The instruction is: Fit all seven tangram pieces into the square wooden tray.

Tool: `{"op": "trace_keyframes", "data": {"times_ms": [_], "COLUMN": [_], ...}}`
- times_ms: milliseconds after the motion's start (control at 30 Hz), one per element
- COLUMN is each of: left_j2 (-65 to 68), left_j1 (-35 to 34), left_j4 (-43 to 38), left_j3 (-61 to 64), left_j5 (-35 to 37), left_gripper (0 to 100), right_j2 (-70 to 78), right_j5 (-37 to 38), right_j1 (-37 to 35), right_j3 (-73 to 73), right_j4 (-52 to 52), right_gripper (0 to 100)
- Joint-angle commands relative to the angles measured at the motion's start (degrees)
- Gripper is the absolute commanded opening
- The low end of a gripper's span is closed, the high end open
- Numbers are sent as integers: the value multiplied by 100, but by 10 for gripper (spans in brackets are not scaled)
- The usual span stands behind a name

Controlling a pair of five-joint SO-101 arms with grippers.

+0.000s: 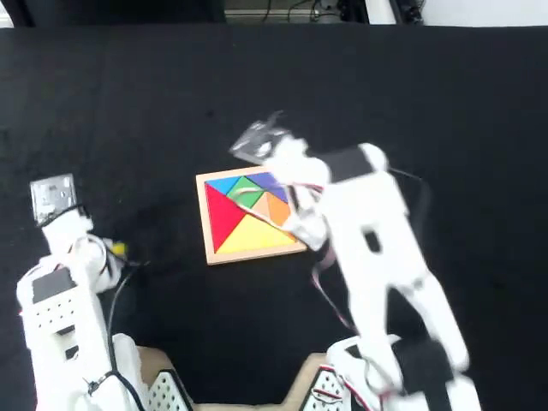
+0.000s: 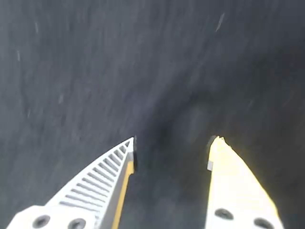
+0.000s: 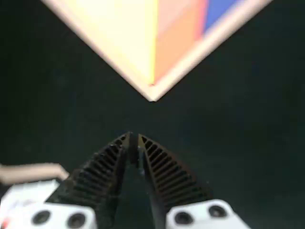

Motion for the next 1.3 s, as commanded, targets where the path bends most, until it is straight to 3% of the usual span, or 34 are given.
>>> {"op": "trace_keyframes", "data": {"times_ms": [0, 100, 200, 400, 533, 667, 833, 967, 1067, 1267], "left_j2": [26, -26, -53, -844, -1952, -3473, -5231, -4659, -4651, -4598], "left_j1": [963, 1789, 2158, 1077, 901, 857, 892, 866, 910, 1745], "left_j4": [-484, -35, 1055, 2796, 3596, 3763, 3174, 1336, 202, -932], "left_j3": [-778, -1182, -1727, -3705, -3890, -2993, -611, 778, 1051, 1138], "left_j5": [651, 202, 141, 1354, 211, -422, -18, 193, 396, 431], "left_gripper": [255, 260, 256, 260, 258, 257, 257, 257, 257, 259], "right_j2": [-1393, -1429, -1543, -2695, -4022, -5341, -6633, -7442, -7960, -8567], "right_j5": [-747, -1354, -1793, -2040, -2391, -2470, -2435, -2470, -2470, -2470], "right_j1": [888, 1697, 2251, 2013, 1881, 1890, 1890, 1899, 1881, 1890], "right_j3": [391, 479, 365, -444, -514, 312, 3020, 4892, 5209, 5675], "right_j4": [-580, -1073, -1231, 9, 642, 642, -703, -2163, -2505, -3604], "right_gripper": [11, 11, 11, 11, 11, 12, 12, 100, 185, 191]}}
